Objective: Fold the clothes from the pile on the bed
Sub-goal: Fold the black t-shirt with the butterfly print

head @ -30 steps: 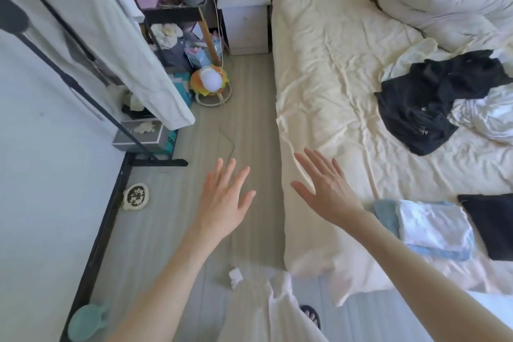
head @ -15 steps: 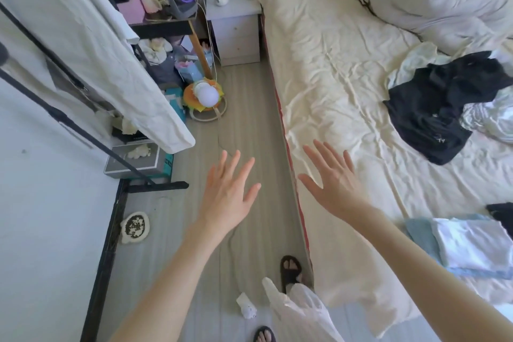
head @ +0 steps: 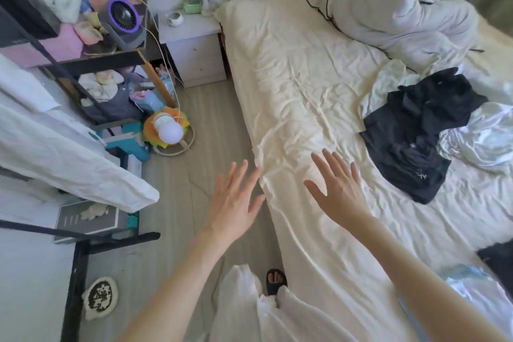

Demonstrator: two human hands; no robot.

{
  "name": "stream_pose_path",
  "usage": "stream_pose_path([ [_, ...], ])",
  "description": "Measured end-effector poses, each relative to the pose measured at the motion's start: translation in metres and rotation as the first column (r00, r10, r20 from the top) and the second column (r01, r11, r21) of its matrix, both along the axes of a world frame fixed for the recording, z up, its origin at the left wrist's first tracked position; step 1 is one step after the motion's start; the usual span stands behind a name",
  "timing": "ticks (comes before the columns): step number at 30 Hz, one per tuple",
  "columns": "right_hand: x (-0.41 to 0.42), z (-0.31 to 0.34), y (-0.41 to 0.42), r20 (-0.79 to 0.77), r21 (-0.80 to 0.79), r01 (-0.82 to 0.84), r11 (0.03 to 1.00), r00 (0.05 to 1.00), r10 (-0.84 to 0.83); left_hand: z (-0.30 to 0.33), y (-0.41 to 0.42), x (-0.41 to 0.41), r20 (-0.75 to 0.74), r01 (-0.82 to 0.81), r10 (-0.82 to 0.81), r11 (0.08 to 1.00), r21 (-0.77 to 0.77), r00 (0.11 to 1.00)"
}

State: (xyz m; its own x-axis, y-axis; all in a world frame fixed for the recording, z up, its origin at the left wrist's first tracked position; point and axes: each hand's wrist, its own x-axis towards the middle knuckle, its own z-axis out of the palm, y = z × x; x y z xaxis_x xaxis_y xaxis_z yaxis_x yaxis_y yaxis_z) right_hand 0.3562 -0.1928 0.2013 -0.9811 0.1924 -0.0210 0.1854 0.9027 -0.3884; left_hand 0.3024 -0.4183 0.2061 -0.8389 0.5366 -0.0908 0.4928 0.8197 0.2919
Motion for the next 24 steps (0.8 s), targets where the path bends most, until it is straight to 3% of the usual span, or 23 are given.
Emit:
stream_pose_path([
  [6,-0.06,0.0,0.037,0.007,0.017,0.142,0.99,0.99,-0.142,-0.001,0.019,-0.103,-0.017,0.047,-0.047,0.999,0.021,0.999],
  [11,-0.113,-0.025,0.059,0.025,-0.024,0.335,0.942,0.942,-0.334,-0.023,0.056,-0.2,0.062,0.294,-0.289,0.952,-0.082,0.955],
  [17,-0.175,-0.048,0.084,0.205,0.082,0.433,0.898,0.874,-0.44,-0.038,0.092,-0.322,0.102,0.454,-0.445,0.884,-0.109,0.89],
  [24,-0.185,-0.082,0.133,0.302,0.123,0.605,0.787,0.732,-0.61,-0.089,0.191,-0.356,0.268,0.649,-0.6,0.744,-0.158,0.754],
])
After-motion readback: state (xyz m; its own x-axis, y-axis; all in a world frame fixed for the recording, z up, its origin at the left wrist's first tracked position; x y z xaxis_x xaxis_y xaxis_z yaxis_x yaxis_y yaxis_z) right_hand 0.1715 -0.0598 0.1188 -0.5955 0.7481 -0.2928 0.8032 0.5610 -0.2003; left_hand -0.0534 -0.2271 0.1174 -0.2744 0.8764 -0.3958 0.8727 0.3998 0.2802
